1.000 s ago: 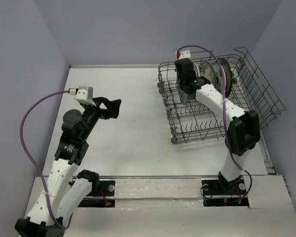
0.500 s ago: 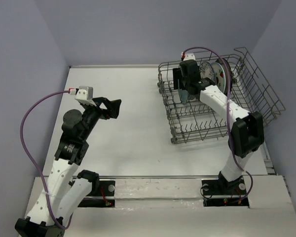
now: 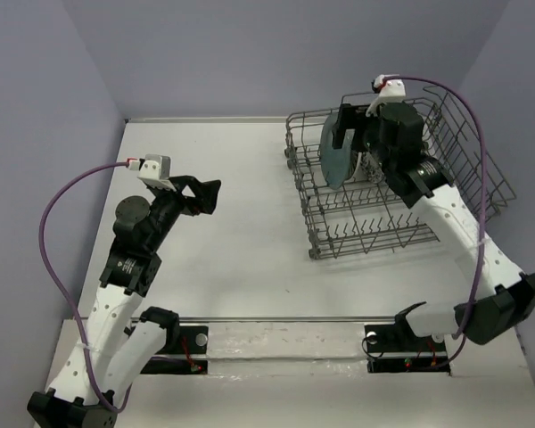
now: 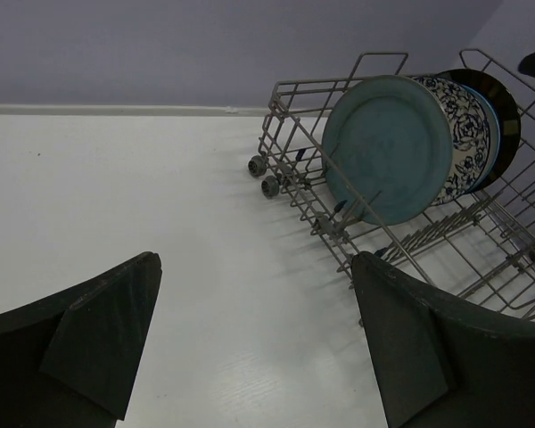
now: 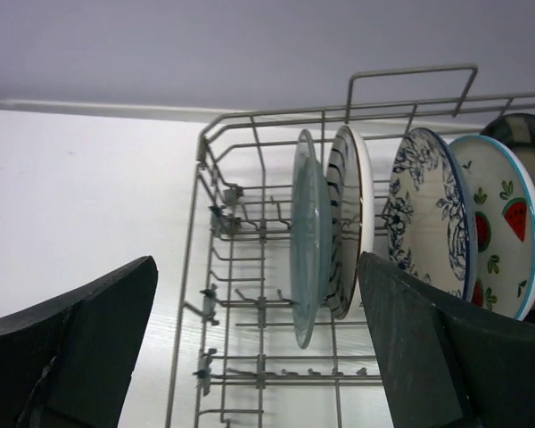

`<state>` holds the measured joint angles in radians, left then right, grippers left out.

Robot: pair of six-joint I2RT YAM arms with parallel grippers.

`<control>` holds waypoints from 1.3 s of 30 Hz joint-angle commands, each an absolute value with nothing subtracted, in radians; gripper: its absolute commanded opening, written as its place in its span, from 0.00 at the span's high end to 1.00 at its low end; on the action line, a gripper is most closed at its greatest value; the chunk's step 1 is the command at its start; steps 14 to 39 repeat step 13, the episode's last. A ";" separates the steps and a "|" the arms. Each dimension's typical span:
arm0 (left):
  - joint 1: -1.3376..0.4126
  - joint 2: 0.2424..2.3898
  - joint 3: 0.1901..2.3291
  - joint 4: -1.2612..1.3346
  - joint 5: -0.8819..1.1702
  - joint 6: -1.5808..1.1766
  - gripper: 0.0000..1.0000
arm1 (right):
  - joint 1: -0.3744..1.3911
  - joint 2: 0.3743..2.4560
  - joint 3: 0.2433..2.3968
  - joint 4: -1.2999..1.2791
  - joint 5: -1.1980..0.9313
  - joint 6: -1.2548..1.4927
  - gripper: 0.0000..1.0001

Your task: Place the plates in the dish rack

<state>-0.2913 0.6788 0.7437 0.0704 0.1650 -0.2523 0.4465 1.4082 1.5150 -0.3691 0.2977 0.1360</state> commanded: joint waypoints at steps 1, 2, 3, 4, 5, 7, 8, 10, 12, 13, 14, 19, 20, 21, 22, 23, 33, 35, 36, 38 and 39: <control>-0.293 0.670 0.738 0.127 0.181 -0.256 0.01 | 0.454 1.241 1.384 -0.284 0.125 0.143 0.00; -0.293 0.670 0.739 0.132 0.184 -0.259 0.01 | 0.454 1.195 1.343 -0.258 0.094 0.147 0.00; -0.291 0.666 0.747 0.133 0.189 -0.262 0.01 | 0.454 1.098 1.263 -0.194 0.069 0.159 0.00; -0.293 0.664 0.752 0.136 0.195 -0.271 0.01 | 0.454 1.048 1.234 -0.169 0.027 0.167 0.00; -0.291 0.663 0.762 0.143 0.198 -0.276 0.01 | 0.454 1.005 1.214 -0.157 0.018 0.196 0.00; -0.293 0.658 0.773 0.150 0.209 -0.282 0.01 | 0.454 0.890 1.183 -0.138 0.009 0.221 0.00; -0.293 0.660 0.785 0.153 0.213 -0.288 0.01 | 0.454 0.859 1.155 -0.135 0.009 0.238 0.00; -0.295 0.661 0.796 0.152 0.215 -0.298 0.01 | 0.454 0.770 1.114 -0.137 0.014 0.252 0.00; -0.295 0.658 0.813 0.149 0.219 -0.307 0.01 | 0.454 0.720 1.086 -0.138 0.032 0.258 0.00; -0.293 0.655 0.821 0.152 0.219 -0.313 0.01 | 0.454 0.675 1.066 -0.140 0.041 0.258 0.00; -0.293 0.655 0.821 0.152 0.219 -0.313 0.01 | 0.454 0.675 1.066 -0.140 0.041 0.258 0.00; -0.293 0.655 0.821 0.152 0.219 -0.313 0.01 | 0.454 0.675 1.066 -0.140 0.041 0.258 0.00; -0.293 0.655 0.821 0.152 0.219 -0.313 0.01 | 0.454 0.675 1.066 -0.140 0.041 0.258 0.00; -0.293 0.655 0.821 0.152 0.219 -0.313 0.01 | 0.454 0.675 1.066 -0.140 0.041 0.258 0.00; -0.293 0.655 0.821 0.152 0.219 -0.313 0.01 | 0.454 0.675 1.066 -0.140 0.041 0.258 0.00; -0.293 0.655 0.821 0.152 0.219 -0.313 0.01 | 0.454 0.675 1.066 -0.140 0.041 0.258 0.00; -0.293 0.655 0.821 0.152 0.219 -0.313 0.01 | 0.454 0.675 1.066 -0.140 0.041 0.258 0.00; -0.293 0.655 0.821 0.152 0.219 -0.313 0.01 | 0.454 0.675 1.066 -0.140 0.041 0.258 0.00; -0.293 0.655 0.821 0.152 0.219 -0.313 0.01 | 0.454 0.675 1.066 -0.140 0.041 0.258 0.00; -0.293 0.655 0.821 0.152 0.219 -0.313 0.01 | 0.454 0.675 1.066 -0.140 0.041 0.258 0.00; -0.293 0.655 0.821 0.152 0.219 -0.313 0.01 | 0.454 0.675 1.066 -0.140 0.041 0.258 0.00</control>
